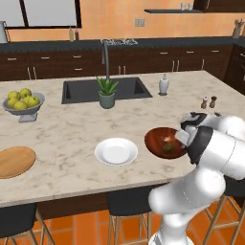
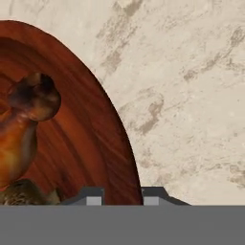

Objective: Pick the chicken drumstick and mushroom from their plates and place them in the bowl. Then put the bowl in the fridge.

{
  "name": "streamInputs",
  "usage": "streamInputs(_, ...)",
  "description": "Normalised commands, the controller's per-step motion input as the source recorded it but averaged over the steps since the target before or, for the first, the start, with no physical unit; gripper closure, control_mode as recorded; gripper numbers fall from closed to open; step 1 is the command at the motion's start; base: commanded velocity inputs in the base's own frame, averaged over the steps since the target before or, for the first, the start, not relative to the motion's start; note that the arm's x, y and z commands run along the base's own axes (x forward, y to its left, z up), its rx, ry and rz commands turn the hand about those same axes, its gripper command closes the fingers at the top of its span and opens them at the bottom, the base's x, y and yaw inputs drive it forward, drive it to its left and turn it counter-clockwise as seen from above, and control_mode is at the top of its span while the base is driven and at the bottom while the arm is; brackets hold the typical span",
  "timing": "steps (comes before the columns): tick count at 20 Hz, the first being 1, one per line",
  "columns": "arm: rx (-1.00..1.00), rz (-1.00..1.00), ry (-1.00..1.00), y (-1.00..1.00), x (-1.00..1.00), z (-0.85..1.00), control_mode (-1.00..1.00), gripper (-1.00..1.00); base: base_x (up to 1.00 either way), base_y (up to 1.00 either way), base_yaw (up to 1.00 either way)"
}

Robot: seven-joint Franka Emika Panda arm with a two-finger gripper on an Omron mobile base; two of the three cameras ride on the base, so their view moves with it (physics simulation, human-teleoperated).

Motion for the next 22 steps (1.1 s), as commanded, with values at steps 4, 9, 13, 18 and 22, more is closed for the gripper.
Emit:
streamInputs(4,0.0,-0.17,-0.33,0.0,-0.67,0.51,-1.0,1.0,0.0,0.0,0.0)
streamInputs(9,0.11,-0.29,0.0,0.0,-0.51,0.87,-1.0,1.0,0.0,0.0,0.0)
streamInputs(13,0.04,-0.24,0.1,0.0,-0.58,0.97,-1.0,1.0,0.0,0.0,0.0)
streamInputs(18,-0.01,-0.18,0.05,0.04,-0.69,0.87,-1.0,1.0,0.0,0.0,0.0)
streamInputs(22,0.0,-0.09,-0.02,0.32,-0.6,0.72,-1.0,1.0,0.0,0.0,0.0)
